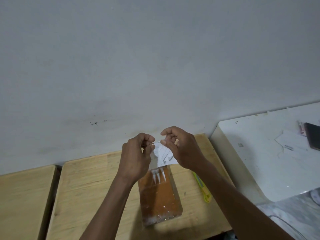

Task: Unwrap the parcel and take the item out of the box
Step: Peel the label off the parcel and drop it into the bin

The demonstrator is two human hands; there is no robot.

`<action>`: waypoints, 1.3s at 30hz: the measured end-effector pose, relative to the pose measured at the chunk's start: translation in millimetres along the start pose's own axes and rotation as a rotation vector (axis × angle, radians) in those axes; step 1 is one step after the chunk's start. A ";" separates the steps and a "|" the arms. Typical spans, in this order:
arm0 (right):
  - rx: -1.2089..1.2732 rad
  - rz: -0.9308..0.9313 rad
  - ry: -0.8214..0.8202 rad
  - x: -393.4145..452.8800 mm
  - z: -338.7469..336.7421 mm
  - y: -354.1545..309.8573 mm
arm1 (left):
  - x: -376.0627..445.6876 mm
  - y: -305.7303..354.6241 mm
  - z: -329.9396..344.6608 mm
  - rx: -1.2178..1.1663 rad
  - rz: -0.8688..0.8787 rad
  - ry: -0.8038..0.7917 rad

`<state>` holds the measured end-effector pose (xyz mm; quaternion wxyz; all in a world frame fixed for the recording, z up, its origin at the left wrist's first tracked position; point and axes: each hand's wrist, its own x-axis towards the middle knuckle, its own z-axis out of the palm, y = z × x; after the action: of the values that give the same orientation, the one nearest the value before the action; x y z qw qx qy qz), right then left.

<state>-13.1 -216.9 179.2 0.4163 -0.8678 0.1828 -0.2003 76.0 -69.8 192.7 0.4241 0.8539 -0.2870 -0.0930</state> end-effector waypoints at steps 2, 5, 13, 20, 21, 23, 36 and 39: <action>-0.034 -0.032 -0.031 0.7 0.1 2.1 | 0.3 0.7 -0.4 0.009 0.011 -0.014; -0.088 -0.083 -0.071 1.2 -0.6 2.0 | 1.4 -1.0 -0.5 0.046 0.024 -0.016; -0.137 0.013 -0.015 -4.2 -1.0 2.7 | 6.8 -1.2 10.0 0.226 0.142 0.025; 0.187 0.357 0.378 -2.1 -19.6 23.2 | 1.3 1.1 9.6 -0.122 -0.035 0.214; 0.262 0.430 0.460 -2.6 -36.9 31.7 | 2.4 -7.6 3.2 -0.189 -0.097 0.262; 0.292 0.470 0.534 -12.0 -71.5 43.5 | 6.1 -21.5 -8.2 -0.287 -0.201 0.290; 0.177 0.565 0.711 -106.0 -122.8 72.1 | 14.7 14.7 80.2 -0.345 -0.129 -0.056; 0.130 0.610 0.791 -137.2 -145.2 82.9 | 0.2 40.6 112.3 -0.345 -0.074 -0.131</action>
<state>-215.2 -293.4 169.6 0.4080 -0.6046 0.5592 -0.3941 14.3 -164.6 154.3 0.5409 0.7707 -0.2622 -0.2116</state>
